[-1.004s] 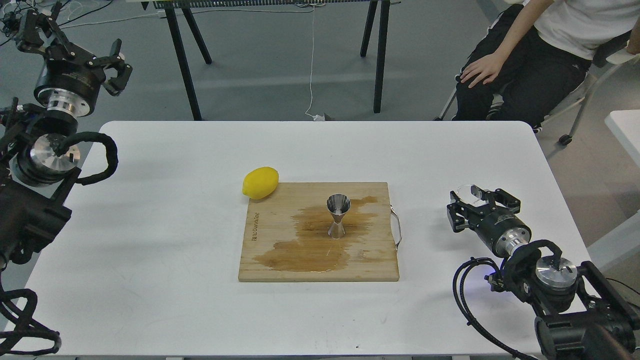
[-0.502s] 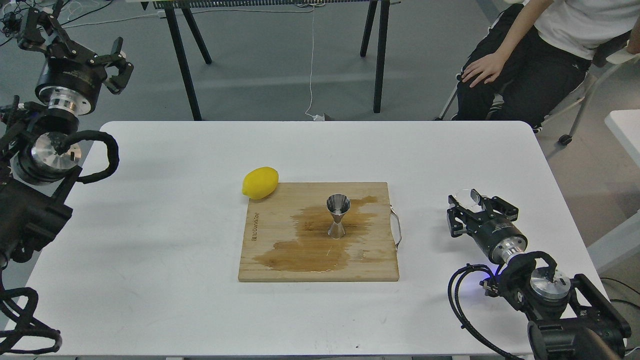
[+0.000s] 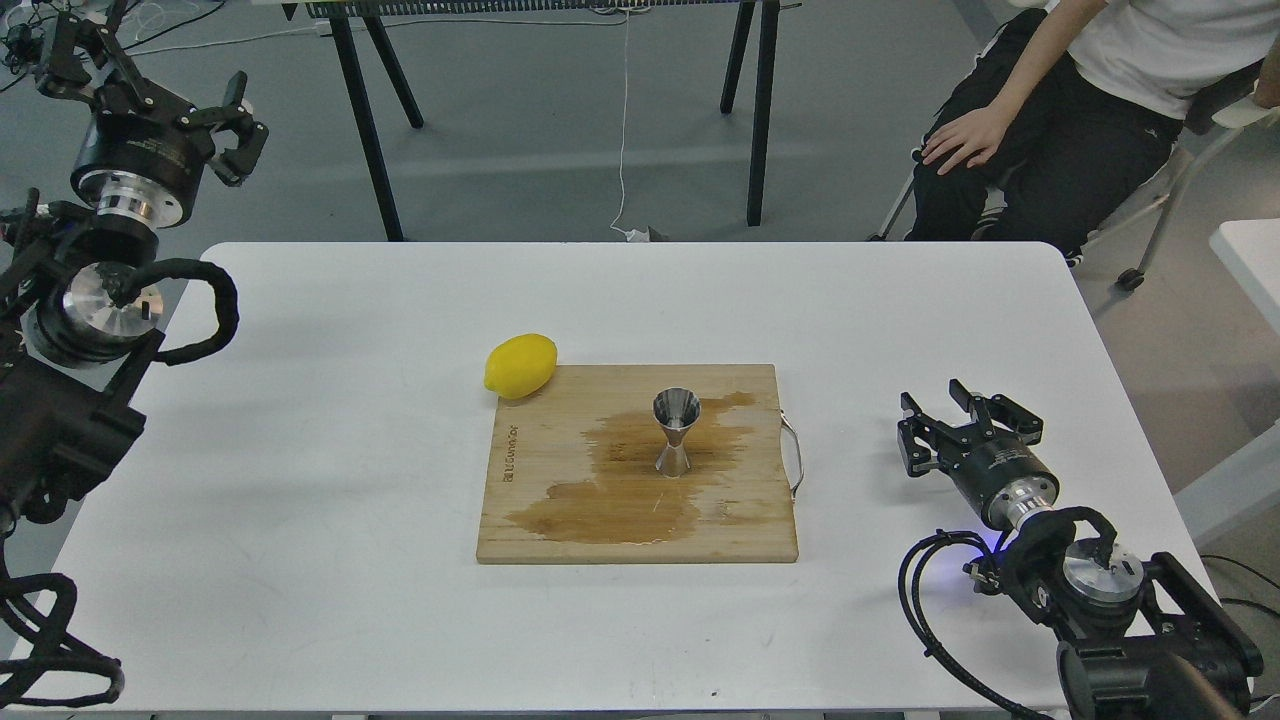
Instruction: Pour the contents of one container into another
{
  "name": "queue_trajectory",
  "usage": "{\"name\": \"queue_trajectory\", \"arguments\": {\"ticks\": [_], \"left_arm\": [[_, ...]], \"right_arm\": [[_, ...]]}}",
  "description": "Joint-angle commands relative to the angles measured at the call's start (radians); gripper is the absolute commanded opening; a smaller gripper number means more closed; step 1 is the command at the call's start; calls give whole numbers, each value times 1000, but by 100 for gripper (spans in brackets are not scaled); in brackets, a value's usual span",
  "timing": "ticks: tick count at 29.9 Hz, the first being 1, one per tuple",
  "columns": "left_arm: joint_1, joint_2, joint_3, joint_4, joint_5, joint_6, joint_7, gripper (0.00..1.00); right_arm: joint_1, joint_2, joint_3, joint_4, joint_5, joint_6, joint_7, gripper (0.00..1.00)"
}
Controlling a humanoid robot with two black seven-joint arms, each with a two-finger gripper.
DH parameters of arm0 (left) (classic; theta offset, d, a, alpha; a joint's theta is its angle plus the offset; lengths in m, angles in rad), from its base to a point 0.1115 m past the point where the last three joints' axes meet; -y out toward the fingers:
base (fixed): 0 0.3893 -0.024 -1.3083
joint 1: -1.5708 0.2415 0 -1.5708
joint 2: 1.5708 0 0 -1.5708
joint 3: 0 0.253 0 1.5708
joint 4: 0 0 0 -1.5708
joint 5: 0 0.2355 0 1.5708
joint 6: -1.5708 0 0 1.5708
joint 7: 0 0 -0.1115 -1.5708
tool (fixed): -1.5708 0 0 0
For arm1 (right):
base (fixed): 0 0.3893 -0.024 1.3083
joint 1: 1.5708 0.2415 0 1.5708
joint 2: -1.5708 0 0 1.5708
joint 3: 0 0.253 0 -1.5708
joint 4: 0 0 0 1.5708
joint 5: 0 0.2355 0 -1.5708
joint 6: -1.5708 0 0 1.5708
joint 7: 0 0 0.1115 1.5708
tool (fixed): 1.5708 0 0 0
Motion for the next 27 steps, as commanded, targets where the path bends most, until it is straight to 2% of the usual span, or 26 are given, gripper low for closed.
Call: {"name": "queue_trajectory", "arguments": {"ticks": [1,4,5,6,16,22,27], "left_arm": [[0,0,0,-1,0,0,0,100],[0,2,0,1,0,0,0,100],[0,2,0,1,0,0,0,100],[0,2,0,1,0,0,0,100],[-2,0,-2,-1,0,0,0,100],[0,0,0,-4,-2,0,0,100],[2,-9,0,-5,-2,-3,0,100]], "right_arm": [[3,-12,-3,6,0,1,0,63],[5,-21,-5,10,0,1,0,74],[6,-23,-6,11,0,1,0,82],[8,-23,-5,11,0,1,1,98],[51,-64,-12,19,-3,23,5,99],[107,-108,-20,16,-17,104,20,99],[172,-206,-32,14,-63,257,21,99]]}}
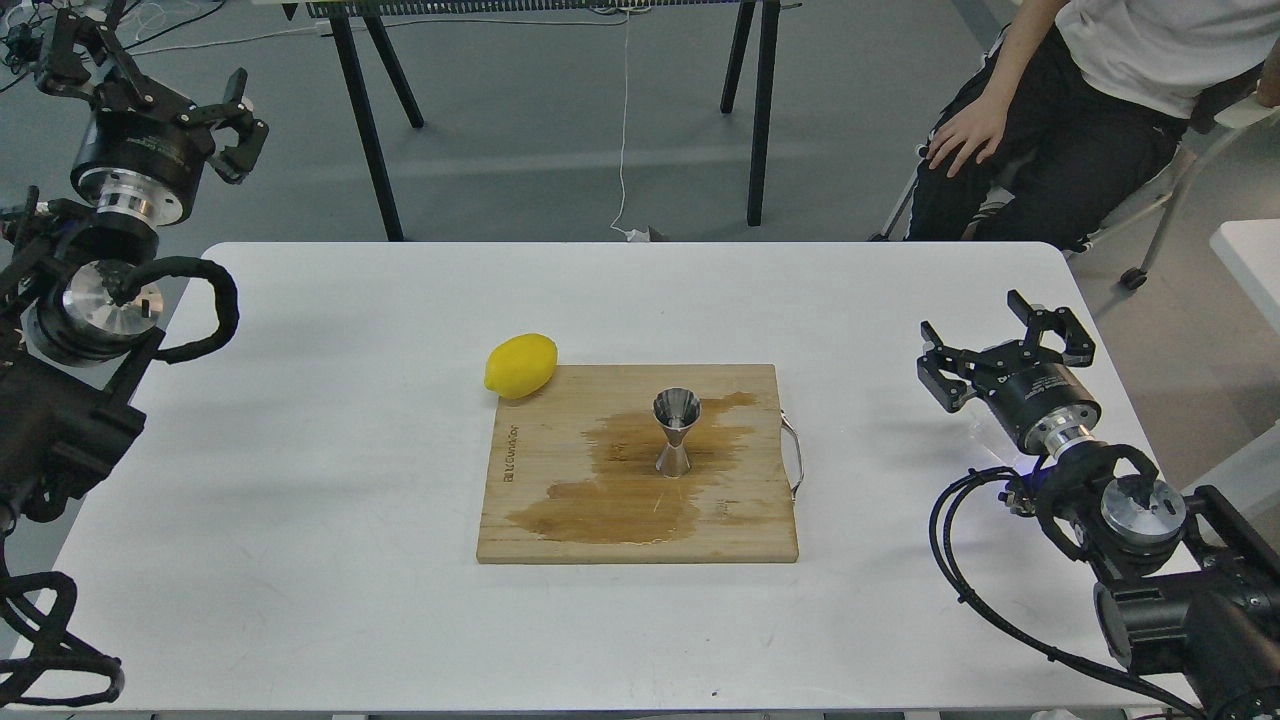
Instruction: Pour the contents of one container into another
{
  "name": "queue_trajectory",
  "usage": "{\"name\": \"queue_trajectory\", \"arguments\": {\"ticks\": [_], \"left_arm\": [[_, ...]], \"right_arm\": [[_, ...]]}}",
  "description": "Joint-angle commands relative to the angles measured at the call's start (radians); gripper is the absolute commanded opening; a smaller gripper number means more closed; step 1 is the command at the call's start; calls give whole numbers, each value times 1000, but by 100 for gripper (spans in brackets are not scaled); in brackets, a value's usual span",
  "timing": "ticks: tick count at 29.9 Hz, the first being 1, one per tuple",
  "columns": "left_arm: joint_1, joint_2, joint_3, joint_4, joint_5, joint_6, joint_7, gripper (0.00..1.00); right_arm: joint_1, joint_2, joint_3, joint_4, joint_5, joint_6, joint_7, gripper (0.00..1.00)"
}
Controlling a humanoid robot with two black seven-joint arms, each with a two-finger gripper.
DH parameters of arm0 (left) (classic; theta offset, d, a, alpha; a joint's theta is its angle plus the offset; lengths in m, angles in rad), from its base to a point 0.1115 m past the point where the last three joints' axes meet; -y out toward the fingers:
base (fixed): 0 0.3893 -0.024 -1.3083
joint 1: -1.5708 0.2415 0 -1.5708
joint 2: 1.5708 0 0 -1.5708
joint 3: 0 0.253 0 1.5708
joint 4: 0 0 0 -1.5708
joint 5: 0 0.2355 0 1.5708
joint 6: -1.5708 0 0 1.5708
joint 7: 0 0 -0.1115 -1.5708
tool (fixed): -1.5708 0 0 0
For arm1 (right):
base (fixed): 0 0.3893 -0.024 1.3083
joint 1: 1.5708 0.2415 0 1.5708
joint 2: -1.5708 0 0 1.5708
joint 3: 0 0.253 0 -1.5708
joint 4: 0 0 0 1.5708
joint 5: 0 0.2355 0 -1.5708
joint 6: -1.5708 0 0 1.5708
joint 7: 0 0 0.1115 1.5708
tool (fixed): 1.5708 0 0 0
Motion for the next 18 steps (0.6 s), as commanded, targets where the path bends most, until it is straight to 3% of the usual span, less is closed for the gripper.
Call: {"name": "queue_trajectory", "arguments": {"ticks": [1,12,18], "left_arm": [[1,-14,1,-2,0,-3,0,100],[15,-37,4,-2,0,-7,1,100],[13,-52,4,-3,0,-12,1,100]], "right_arm": [[61,-70,-8,-3,-34,86,0,99],[277,-136,-11,-20,-97,86,15,99],[357,-138,3,-110,-95,86,32,99]]}}
